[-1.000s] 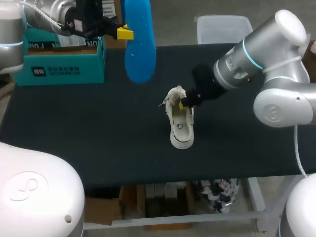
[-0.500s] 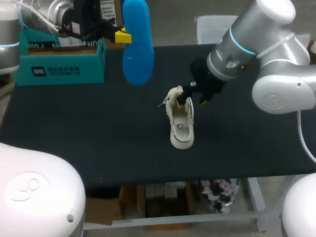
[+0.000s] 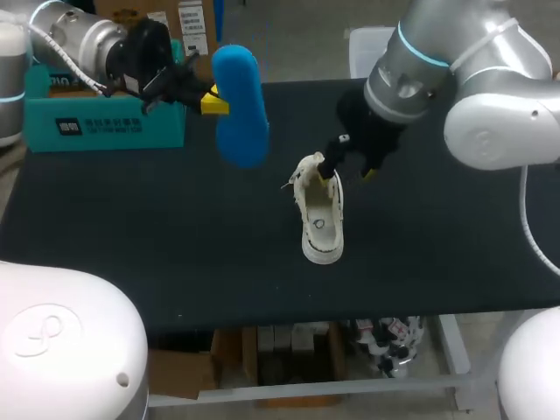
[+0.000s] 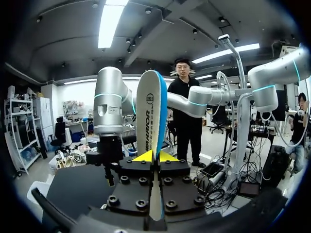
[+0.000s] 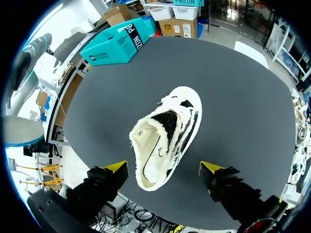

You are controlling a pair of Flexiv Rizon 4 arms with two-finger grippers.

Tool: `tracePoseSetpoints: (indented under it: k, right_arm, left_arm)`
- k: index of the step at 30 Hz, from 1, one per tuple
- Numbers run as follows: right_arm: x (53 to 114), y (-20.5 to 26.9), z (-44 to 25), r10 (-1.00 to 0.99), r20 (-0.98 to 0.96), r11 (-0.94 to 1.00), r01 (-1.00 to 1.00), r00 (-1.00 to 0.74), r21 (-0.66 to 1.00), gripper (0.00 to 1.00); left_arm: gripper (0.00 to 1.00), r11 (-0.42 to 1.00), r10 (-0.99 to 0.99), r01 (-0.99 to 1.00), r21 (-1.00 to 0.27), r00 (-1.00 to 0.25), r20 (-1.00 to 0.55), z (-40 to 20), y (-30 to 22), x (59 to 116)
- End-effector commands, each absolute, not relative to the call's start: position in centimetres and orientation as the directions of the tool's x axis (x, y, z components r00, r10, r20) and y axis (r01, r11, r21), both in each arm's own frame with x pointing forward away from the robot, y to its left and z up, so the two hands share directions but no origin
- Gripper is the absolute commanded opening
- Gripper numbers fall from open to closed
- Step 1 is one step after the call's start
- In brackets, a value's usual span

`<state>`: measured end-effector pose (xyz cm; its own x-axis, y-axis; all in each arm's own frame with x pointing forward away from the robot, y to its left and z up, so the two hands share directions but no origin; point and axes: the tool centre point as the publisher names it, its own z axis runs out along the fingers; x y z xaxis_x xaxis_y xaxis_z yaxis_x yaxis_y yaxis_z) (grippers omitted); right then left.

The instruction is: Open the shoe tongue, take the insole out of the shoe, put the insole back into the shoe, and pack the shoe into the shoebox

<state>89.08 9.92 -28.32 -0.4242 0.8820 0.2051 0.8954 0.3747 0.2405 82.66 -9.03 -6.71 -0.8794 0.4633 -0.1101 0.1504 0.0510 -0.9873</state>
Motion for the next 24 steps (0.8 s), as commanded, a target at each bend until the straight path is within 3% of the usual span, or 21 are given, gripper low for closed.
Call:
tracePoseSetpoints:
  k: [1, 21, 24]
  right_arm:
    - [89.2, 9.9, -28.0, 0.881, 0.206, 0.38, 0.897, -0.425, 0.227, 1.0]
    - [89.2, 9.9, -28.0, 0.881, 0.206, 0.38, 0.897, -0.425, 0.227, 1.0]
    - [89.8, 9.6, -28.3, 0.907, 0.216, 0.328, 0.928, -0.362, 0.178, 1.0]
  left_arm:
    - [0.0, 0.039, 0.482, 0.226, -0.973, -0.857, -0.18, -7.9, -9.4, 82.3]
    - [0.0, 0.05, 0.5, 0.251, -0.967, -0.844, -0.193, -9.1, -9.7, 82.5]
    - [0.0, 0.051, 0.501, 0.276, -0.96, -0.839, -0.214, -9.2, -9.9, 82.3]
